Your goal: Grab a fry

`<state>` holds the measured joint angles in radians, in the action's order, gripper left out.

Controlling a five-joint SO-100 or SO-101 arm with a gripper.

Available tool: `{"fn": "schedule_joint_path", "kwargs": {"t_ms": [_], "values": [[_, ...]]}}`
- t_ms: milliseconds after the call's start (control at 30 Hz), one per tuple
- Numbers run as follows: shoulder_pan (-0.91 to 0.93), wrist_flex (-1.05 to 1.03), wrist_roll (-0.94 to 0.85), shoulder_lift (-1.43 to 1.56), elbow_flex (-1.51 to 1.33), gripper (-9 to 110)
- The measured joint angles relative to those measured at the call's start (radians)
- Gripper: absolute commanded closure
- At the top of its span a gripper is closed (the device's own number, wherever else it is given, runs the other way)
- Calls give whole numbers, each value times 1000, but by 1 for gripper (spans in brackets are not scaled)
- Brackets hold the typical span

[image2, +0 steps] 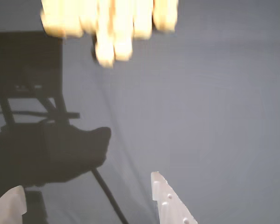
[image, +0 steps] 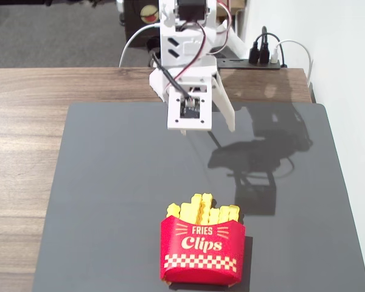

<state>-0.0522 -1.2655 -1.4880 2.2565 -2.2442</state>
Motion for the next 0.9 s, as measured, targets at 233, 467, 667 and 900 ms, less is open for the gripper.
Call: {"fn": "schedule_joint_path", "kwargs": {"t_ms": [233,467,667,900], "values": [[2,123,28,-270,175,68],[2,193,49,-480,322,68],[25,249,49,-574,371,68],[58,285,20,-660,425,68]]}}
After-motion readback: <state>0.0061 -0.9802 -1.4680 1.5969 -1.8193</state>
